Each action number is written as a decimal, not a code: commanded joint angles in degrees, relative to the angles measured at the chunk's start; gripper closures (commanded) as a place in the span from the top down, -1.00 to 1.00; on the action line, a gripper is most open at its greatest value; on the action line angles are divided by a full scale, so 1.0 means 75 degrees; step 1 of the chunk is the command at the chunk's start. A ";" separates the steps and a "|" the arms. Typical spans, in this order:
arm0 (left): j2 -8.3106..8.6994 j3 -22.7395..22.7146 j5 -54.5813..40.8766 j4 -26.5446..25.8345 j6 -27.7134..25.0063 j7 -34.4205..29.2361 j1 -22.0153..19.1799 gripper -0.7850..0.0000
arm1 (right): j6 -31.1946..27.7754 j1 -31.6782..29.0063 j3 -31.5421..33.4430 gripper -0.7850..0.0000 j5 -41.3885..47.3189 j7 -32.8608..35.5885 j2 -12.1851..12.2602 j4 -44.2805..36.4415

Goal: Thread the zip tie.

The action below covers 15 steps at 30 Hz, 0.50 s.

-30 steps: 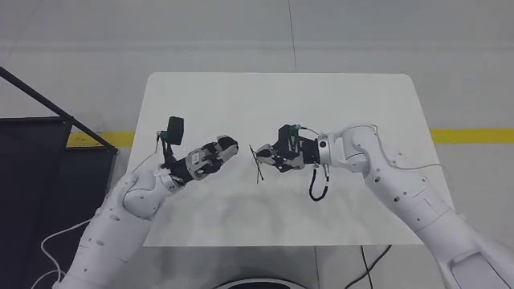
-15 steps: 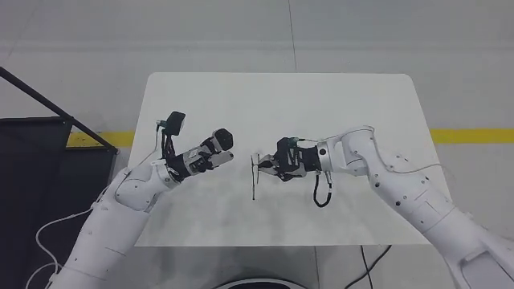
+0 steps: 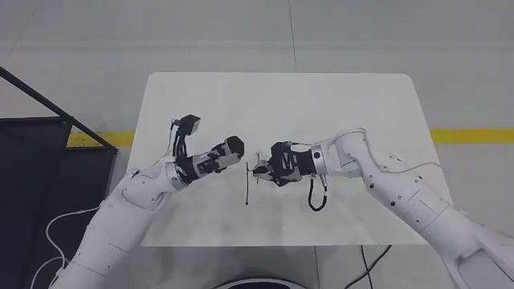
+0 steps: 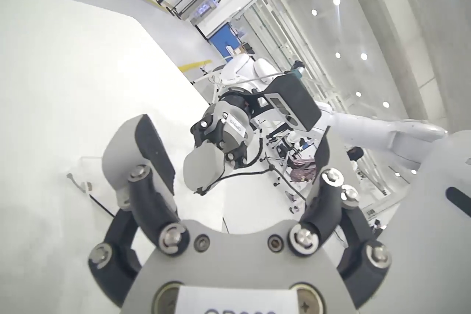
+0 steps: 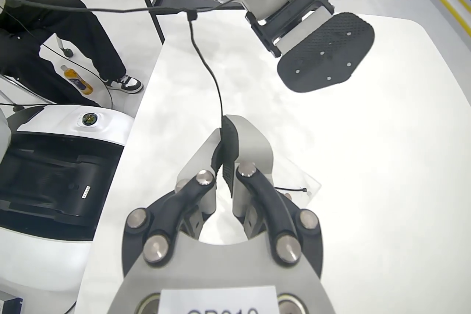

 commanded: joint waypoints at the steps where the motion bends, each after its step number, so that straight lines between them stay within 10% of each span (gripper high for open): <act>1: 0.0004 0.0042 -0.0398 0.0105 0.0033 -0.0334 -0.0081 0.73 | 0.0000 0.0157 -0.0244 -1.00 0.0024 -0.0211 0.0004 0.0098; 6: 0.0006 0.0169 -0.1174 0.0268 0.0041 -0.1119 -0.0245 0.11 | 0.0000 0.0583 -0.0950 -1.00 0.0069 -0.0834 0.0024 0.0350; 15: -0.0007 0.0301 -0.1598 0.0480 0.0069 -0.1863 -0.0441 -0.07 | 0.0000 0.1087 -0.1734 -1.00 0.0073 -0.1588 -0.0007 0.0712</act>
